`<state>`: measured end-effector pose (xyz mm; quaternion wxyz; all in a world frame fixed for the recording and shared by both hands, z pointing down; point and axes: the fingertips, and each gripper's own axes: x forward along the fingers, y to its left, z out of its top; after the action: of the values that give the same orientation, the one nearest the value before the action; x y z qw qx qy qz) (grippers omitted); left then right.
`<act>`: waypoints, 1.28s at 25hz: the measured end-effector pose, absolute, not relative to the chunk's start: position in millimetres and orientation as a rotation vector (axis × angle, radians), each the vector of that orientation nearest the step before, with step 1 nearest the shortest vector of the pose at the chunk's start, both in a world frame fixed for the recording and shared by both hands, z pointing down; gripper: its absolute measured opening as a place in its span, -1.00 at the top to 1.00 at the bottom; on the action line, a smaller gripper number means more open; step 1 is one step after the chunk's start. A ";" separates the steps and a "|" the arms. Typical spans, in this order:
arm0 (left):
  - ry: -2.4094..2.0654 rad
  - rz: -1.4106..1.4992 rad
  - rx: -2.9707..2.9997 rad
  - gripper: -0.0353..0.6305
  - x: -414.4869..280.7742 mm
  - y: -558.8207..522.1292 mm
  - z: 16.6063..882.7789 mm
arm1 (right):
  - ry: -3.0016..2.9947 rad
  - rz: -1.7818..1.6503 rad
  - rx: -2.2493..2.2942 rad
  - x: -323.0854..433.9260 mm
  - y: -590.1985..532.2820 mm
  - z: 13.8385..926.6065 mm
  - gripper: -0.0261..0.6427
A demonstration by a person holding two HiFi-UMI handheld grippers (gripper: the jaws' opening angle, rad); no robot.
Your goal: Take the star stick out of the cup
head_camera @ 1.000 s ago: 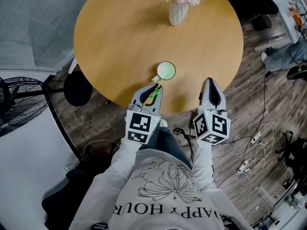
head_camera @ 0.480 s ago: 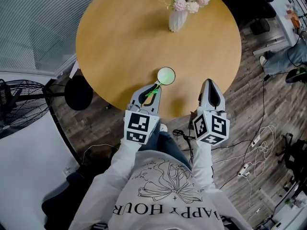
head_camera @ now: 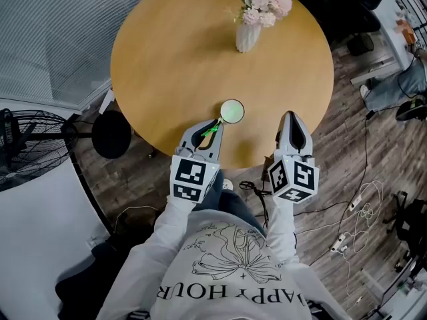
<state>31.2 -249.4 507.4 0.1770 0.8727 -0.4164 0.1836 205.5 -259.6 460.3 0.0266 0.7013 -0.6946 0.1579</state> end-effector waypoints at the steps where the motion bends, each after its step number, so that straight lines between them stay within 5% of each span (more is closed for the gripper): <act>1: -1.182 0.516 2.471 0.82 30.1 -249.0 505.2 | -2.150 0.484 2.167 204.9 -259.7 458.4 0.89; 32: -1.399 0.360 2.539 0.82 -0.1 -241.7 422.9 | -2.316 0.326 2.148 184.0 -246.5 390.2 0.89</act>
<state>-0.1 -241.7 422.9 0.1102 0.8639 -0.4761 0.1224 184.0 -246.5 390.2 -0.0168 0.6764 -0.7292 0.1025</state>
